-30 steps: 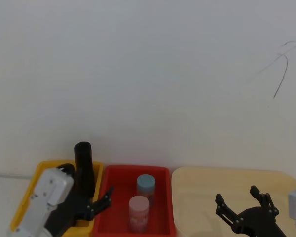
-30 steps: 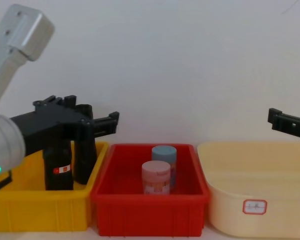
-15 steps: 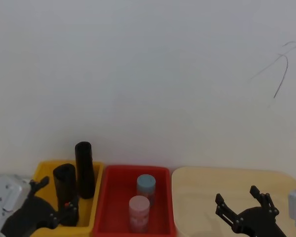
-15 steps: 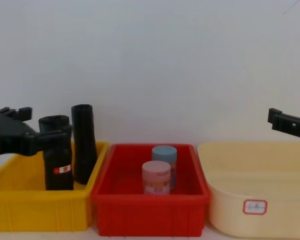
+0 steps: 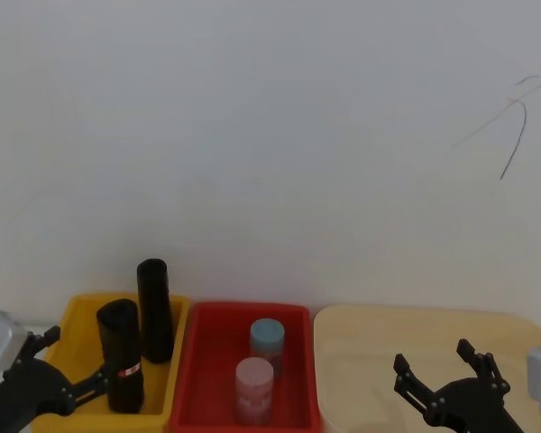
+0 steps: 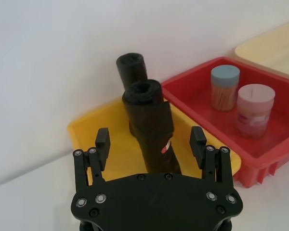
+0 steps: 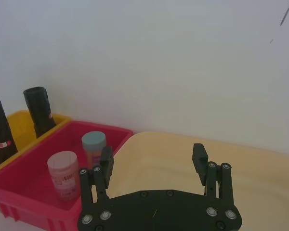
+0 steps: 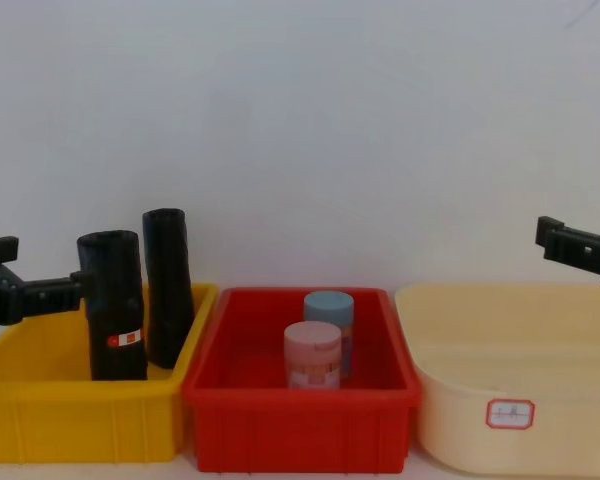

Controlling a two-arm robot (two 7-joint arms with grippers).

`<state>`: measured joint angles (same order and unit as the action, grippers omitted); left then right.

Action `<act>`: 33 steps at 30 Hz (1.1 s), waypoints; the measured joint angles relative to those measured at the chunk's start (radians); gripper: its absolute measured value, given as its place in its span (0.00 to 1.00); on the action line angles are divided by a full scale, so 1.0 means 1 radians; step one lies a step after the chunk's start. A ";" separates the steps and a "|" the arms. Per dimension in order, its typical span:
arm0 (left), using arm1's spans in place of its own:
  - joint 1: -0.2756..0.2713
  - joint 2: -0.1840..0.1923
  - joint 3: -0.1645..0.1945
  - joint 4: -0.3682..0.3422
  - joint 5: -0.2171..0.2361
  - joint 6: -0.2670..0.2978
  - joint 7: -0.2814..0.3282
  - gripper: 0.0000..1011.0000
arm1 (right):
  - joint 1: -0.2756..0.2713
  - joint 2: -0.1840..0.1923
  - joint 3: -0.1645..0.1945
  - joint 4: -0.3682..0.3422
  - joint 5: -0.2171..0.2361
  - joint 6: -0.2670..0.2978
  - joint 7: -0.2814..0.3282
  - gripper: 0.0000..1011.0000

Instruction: Pick up the garbage bag with the one hand and transfer it to the other hand.

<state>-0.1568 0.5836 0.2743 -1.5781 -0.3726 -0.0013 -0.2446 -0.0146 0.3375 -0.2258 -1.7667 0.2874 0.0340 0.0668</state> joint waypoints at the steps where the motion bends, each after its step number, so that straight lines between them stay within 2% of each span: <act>1: -0.003 -0.001 0.000 0.004 -0.001 0.003 -0.001 0.99 | 0.000 0.000 0.000 0.000 0.000 0.000 0.000 0.99; 14: -0.064 -0.037 0.005 0.070 -0.017 0.072 -0.022 0.99 | 0.000 0.000 0.000 0.000 0.000 0.000 0.000 0.99; 33: -0.199 -0.124 0.057 0.228 0.011 0.110 -0.054 0.99 | 0.000 0.000 0.000 0.000 0.000 0.000 0.000 0.99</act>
<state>-0.3560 0.4593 0.3318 -1.3503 -0.3620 0.1085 -0.2990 -0.0146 0.3375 -0.2258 -1.7667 0.2874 0.0341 0.0668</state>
